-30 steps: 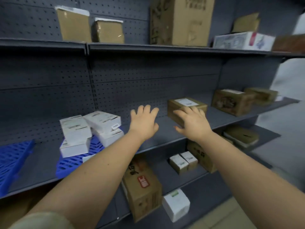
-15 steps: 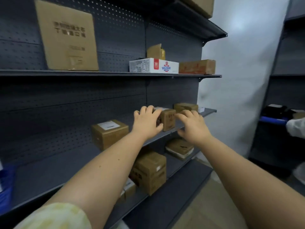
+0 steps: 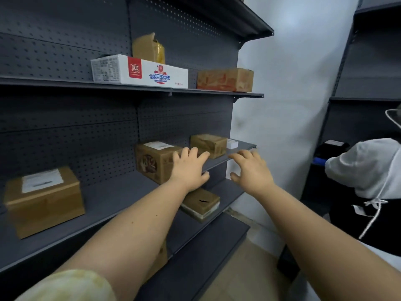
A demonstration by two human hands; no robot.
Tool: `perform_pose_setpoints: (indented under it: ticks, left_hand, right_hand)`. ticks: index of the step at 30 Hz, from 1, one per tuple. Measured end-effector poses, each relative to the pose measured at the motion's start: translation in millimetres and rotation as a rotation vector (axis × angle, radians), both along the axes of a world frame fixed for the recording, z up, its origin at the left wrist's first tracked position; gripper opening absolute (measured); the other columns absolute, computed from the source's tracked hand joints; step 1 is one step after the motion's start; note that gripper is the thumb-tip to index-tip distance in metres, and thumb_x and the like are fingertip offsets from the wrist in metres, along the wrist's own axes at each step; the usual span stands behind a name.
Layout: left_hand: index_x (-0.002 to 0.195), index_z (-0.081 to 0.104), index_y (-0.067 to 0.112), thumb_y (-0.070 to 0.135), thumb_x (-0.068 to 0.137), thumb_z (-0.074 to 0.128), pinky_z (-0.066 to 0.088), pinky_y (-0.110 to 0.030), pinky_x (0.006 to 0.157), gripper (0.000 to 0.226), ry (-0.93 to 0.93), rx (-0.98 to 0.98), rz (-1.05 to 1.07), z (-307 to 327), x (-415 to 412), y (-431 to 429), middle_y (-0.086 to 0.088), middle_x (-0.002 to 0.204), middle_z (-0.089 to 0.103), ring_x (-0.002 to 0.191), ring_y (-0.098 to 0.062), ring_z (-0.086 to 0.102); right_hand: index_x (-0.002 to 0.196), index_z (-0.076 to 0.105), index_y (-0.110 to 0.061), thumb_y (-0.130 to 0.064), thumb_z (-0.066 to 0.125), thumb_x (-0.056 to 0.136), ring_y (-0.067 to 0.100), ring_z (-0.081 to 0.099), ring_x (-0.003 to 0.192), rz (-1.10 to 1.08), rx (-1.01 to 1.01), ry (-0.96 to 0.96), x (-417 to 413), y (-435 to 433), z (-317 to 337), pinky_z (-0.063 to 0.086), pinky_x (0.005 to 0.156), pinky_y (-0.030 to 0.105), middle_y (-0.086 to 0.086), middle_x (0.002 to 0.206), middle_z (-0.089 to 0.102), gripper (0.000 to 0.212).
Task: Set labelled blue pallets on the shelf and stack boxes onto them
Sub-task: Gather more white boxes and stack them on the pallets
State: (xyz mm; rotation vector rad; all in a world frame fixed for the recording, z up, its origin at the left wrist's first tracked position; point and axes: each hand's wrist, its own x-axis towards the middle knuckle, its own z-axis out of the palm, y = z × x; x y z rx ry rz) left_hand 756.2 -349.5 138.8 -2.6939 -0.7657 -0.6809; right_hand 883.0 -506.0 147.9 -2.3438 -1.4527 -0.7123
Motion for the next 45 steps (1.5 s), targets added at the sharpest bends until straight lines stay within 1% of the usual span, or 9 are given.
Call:
perform_pose_setpoints:
  ticks: [5,9,14,17,22,28,34,39,45]
  left_hand:
    - [0.144,0.032,0.031,0.052,0.09,0.046,0.026,-0.054,0.105,0.06,-0.017,0.0,-0.009,-8.8,91.3,69.9,-0.007,0.141,0.038,0.129,-0.033,0.033]
    - [0.141,0.039,0.031,0.052,0.09,0.045,0.027,-0.051,0.103,0.055,-0.103,-0.014,-0.049,-7.4,167.0,131.2,-0.003,0.138,0.044,0.126,-0.029,0.035]
    - [0.14,0.039,0.03,0.052,0.089,0.047,0.028,-0.05,0.103,0.056,-0.069,-0.014,-0.067,-3.3,262.4,207.9,-0.003,0.138,0.043,0.126,-0.028,0.034]
    - [0.141,0.038,0.03,0.052,0.089,0.047,0.029,-0.049,0.101,0.057,-0.072,-0.065,-0.054,-7.0,317.2,245.2,-0.003,0.138,0.044,0.126,-0.028,0.034]
    - [0.144,0.036,0.029,0.05,0.09,0.047,0.028,-0.049,0.102,0.059,0.009,-0.129,-0.043,-46.3,397.1,281.8,-0.005,0.14,0.043,0.129,-0.029,0.033]
    - [0.143,0.036,0.031,0.051,0.09,0.047,0.026,-0.05,0.102,0.057,-0.034,-0.124,0.018,-52.9,500.5,334.2,-0.003,0.141,0.041,0.13,-0.028,0.031]
    - [0.145,0.032,0.032,0.054,0.09,0.045,0.026,-0.053,0.103,0.06,0.009,-0.143,0.137,-42.2,596.6,388.7,-0.006,0.143,0.039,0.129,-0.03,0.031]
    - [0.148,0.026,0.037,0.057,0.09,0.045,0.027,-0.053,0.103,0.064,0.049,-0.183,0.238,-35.7,659.0,442.7,-0.006,0.145,0.039,0.132,-0.032,0.031]
    - [0.145,0.031,0.037,0.056,0.088,0.047,0.026,-0.053,0.103,0.062,0.065,-0.19,0.265,-50.0,700.7,480.5,-0.004,0.14,0.043,0.13,-0.03,0.033]
  right_hand:
    - [0.137,0.047,-0.025,-0.035,0.062,0.084,0.03,0.04,0.124,-0.044,-0.052,-0.018,86.3,56.5,-13.0,0.04,0.097,0.042,0.003,0.135,0.049,0.057]
    - [0.137,0.047,-0.027,-0.037,0.06,0.083,0.03,0.041,0.122,-0.08,-0.058,-0.051,163.8,121.3,8.8,0.04,0.096,0.042,0.002,0.134,0.049,0.056]
    - [0.139,0.043,-0.029,-0.04,0.059,0.084,0.029,0.038,0.124,-0.098,-0.075,-0.033,252.6,203.6,24.9,0.038,0.098,0.041,0.002,0.136,0.046,0.059]
    - [0.139,0.043,-0.029,-0.04,0.059,0.084,0.03,0.037,0.125,-0.107,-0.082,0.011,304.0,239.9,6.9,0.039,0.099,0.044,0.002,0.138,0.045,0.059]
    - [0.14,0.043,-0.028,-0.037,0.06,0.084,0.029,0.035,0.126,-0.101,-0.141,0.065,392.8,285.8,-31.5,0.037,0.101,0.044,0.001,0.139,0.044,0.059]
    - [0.139,0.044,-0.027,-0.037,0.059,0.086,0.03,0.038,0.124,-0.036,-0.115,0.067,507.4,362.8,-40.5,0.037,0.099,0.043,0.002,0.137,0.046,0.056]
    - [0.138,0.042,-0.026,-0.043,0.058,0.085,0.032,0.04,0.121,0.027,-0.264,-0.03,616.6,442.5,-31.5,0.039,0.096,0.043,0.006,0.135,0.047,0.058]
    - [0.141,0.038,-0.028,-0.048,0.055,0.086,0.032,0.038,0.125,0.061,-0.309,0.05,689.2,499.6,-49.3,0.036,0.1,0.044,0.006,0.139,0.044,0.062]
    - [0.145,0.032,-0.031,-0.058,0.055,0.083,0.031,0.035,0.128,0.09,-0.398,0.193,732.7,544.3,-103.8,0.033,0.102,0.045,0.003,0.143,0.039,0.072]
